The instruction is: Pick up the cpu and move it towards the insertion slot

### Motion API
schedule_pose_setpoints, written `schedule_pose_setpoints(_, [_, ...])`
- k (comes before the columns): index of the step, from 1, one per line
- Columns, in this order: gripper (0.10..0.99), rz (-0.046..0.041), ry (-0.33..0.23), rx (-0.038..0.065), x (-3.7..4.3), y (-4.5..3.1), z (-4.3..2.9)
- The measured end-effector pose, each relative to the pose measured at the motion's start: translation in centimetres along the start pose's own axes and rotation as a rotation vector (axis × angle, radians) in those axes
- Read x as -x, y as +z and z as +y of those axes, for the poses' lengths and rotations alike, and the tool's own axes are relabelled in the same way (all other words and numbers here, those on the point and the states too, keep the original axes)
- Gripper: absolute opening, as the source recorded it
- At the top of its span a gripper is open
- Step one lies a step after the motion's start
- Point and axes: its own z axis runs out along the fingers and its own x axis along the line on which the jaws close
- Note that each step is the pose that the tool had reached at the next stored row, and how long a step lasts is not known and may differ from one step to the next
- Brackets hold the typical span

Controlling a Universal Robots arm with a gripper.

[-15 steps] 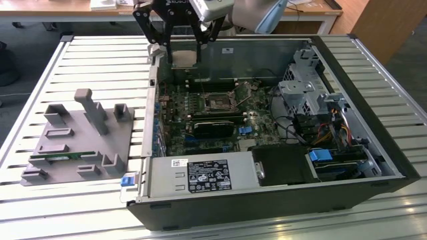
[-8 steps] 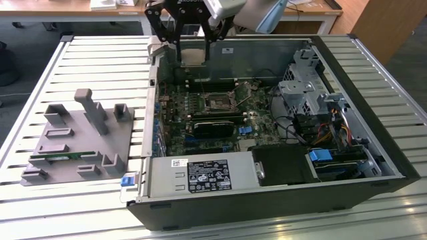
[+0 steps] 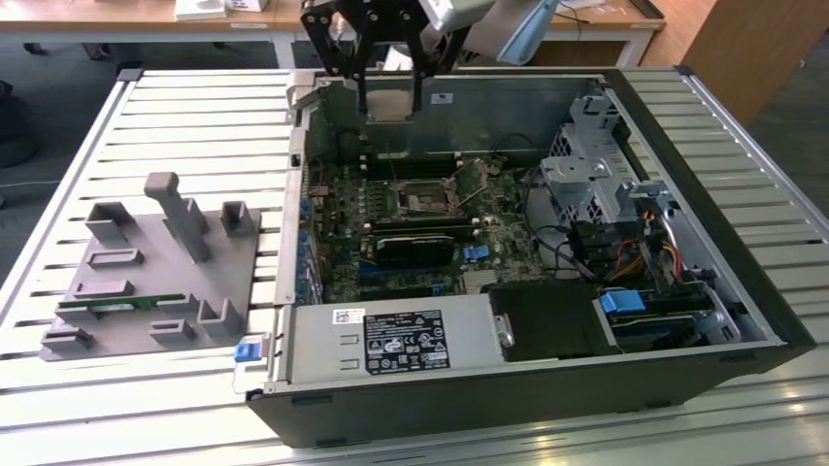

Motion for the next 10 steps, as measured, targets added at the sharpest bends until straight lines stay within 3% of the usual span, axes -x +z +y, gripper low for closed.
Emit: schedule_pose_setpoints(10, [0.537,0.0,0.0,0.001,1.53,0.04,0.46])
